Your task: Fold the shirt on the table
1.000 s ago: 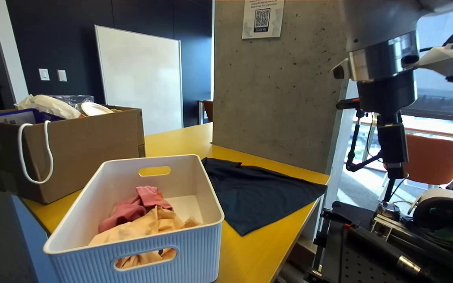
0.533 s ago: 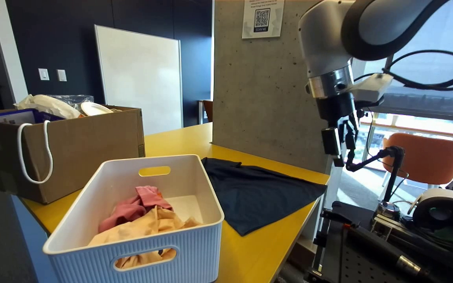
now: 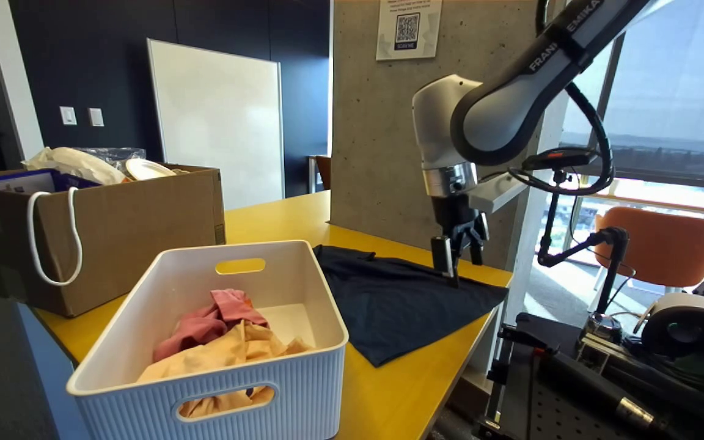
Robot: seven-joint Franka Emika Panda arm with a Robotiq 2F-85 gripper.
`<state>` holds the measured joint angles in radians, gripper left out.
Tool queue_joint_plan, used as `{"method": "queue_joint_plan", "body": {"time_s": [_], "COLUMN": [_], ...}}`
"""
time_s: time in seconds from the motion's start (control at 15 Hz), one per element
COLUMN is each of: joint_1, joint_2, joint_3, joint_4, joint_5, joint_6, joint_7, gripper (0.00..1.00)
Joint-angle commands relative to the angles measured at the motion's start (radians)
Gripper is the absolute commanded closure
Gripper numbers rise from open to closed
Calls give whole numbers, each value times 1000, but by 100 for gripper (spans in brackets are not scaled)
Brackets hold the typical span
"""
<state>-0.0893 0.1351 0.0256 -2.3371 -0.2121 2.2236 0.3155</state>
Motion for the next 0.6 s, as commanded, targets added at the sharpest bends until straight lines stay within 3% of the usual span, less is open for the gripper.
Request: {"method": "queue_joint_plan", "body": {"time_s": [0.0, 0.53], "joint_1": [62, 157], "joint_2": [72, 99], "joint_3": [-25, -56], "joint_4": [39, -163], "joint_5": [-30, -60], "joint_6": [105, 494], "joint_7": [36, 111], "gripper": [0, 0]}}
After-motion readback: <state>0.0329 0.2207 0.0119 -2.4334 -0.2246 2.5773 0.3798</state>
